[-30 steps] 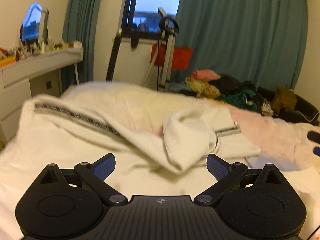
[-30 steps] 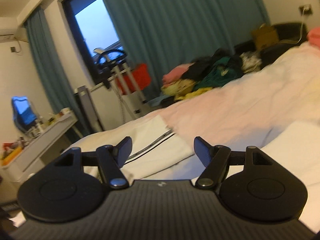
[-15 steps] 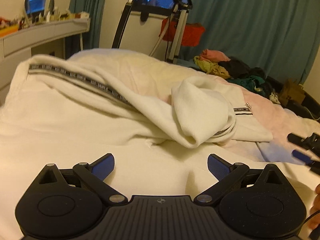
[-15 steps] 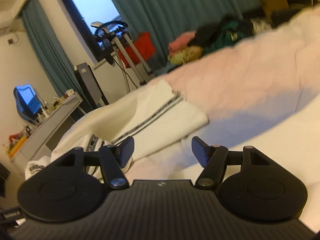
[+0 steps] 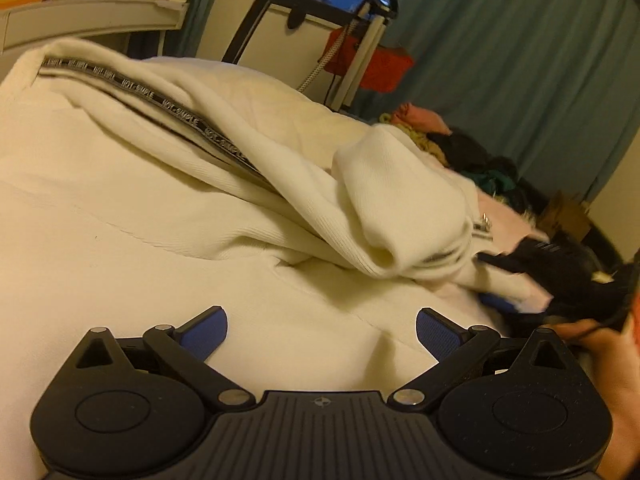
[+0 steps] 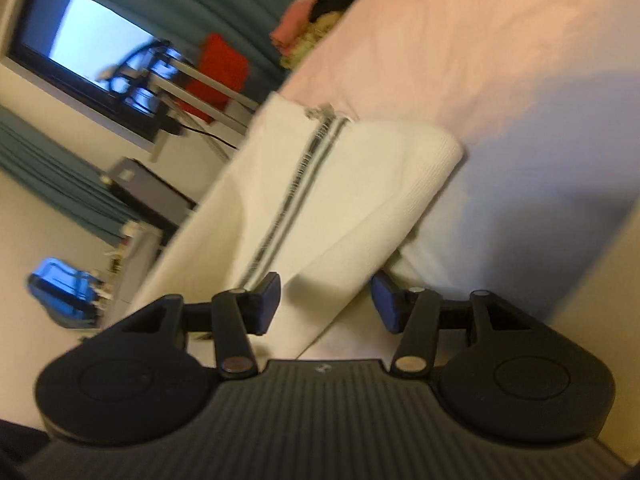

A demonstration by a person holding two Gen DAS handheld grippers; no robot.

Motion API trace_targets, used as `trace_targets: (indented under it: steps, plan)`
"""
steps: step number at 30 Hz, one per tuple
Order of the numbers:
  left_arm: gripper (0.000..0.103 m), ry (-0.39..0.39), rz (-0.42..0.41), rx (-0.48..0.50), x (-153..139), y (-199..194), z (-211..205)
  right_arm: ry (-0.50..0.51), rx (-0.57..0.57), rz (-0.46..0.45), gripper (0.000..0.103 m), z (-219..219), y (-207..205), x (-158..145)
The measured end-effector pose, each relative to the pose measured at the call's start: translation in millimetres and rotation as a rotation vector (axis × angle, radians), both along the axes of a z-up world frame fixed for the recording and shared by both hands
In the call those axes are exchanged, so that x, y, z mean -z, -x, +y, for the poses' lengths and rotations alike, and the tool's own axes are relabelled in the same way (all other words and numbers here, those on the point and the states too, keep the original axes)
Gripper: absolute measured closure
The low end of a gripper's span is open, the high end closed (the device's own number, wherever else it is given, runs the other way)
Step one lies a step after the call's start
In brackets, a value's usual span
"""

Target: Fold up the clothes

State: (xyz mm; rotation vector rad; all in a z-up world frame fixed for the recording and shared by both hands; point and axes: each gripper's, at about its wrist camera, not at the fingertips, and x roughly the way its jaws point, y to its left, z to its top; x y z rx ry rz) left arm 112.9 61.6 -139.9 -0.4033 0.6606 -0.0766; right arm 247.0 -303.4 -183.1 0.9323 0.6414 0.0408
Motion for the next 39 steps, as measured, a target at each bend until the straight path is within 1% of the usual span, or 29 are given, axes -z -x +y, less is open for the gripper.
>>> trace_targets:
  steps: [2,3,4,5,6,8,9,10,12,17,19,21,22,24,27,29,31,34,37,39]
  plan:
    - [0.002,0.035,-0.010,-0.006,2,-2,5,-0.023,0.069,-0.021,0.051,-1,-5,1]
    - [0.002,0.033,-0.009,-0.003,3,-4,5,-0.042,0.117,-0.030,0.051,-4,-5,-1]
    - [0.002,0.020,-0.003,0.002,5,-6,3,-0.061,0.165,-0.038,0.055,-7,-6,-3]
    - [0.002,0.007,0.002,0.007,6,-8,2,-0.079,0.212,-0.047,0.082,-10,-6,-5]
    - [0.002,-0.014,0.002,0.014,7,-8,-1,-0.064,0.247,-0.051,0.097,-13,-7,-10]
    - [0.002,-0.065,-0.005,0.029,8,-8,-9,0.040,0.246,-0.060,0.097,-20,-10,-28]
    - [0.002,-0.078,-0.005,0.036,7,-8,-11,0.090,0.241,-0.068,0.097,-24,-11,-38]
    - [0.002,-0.078,-0.006,0.041,8,-9,-13,0.130,0.245,-0.083,0.097,-29,-11,-49]
    - [0.002,-0.063,-0.008,0.045,8,-9,-13,0.185,0.297,-0.121,0.097,-49,-6,-72]
    - [0.002,-0.033,-0.011,0.038,8,-10,-11,0.312,0.550,-0.137,0.097,-129,26,-127]
    - [0.002,-0.037,-0.010,0.039,8,-10,-12,0.386,0.648,-0.105,0.097,-165,44,-136]
    - [0.002,-0.040,-0.010,0.043,9,-11,-15,0.444,0.689,-0.040,0.097,-198,61,-130]
    - [0.002,-0.043,-0.011,0.046,10,-11,-16,0.454,0.693,-0.011,0.097,-211,70,-122]
    - [0.002,-0.050,-0.013,0.051,10,-12,-17,0.453,0.683,0.040,0.097,-231,88,-98]
    - [0.002,-0.069,-0.013,0.058,11,-12,-20,0.448,0.661,0.123,0.097,-239,97,-56]
    - [0.002,-0.087,-0.015,0.065,11,-11,-21,0.411,0.663,0.136,0.097,-240,99,-29]
    - [0.002,-0.108,-0.017,0.072,12,-11,-24,0.390,0.669,0.109,0.097,-239,97,-12]
    - [0.001,-0.132,-0.022,0.079,12,-9,-28,0.406,0.667,0.088,0.097,-237,97,-9]
    - [0.001,-0.182,-0.033,0.081,12,-7,-34,0.432,0.653,0.080,0.094,-233,101,-11]
    - [0.001,-0.222,-0.040,0.089,11,-6,-40,0.470,0.654,0.066,0.093,-227,105,-19]
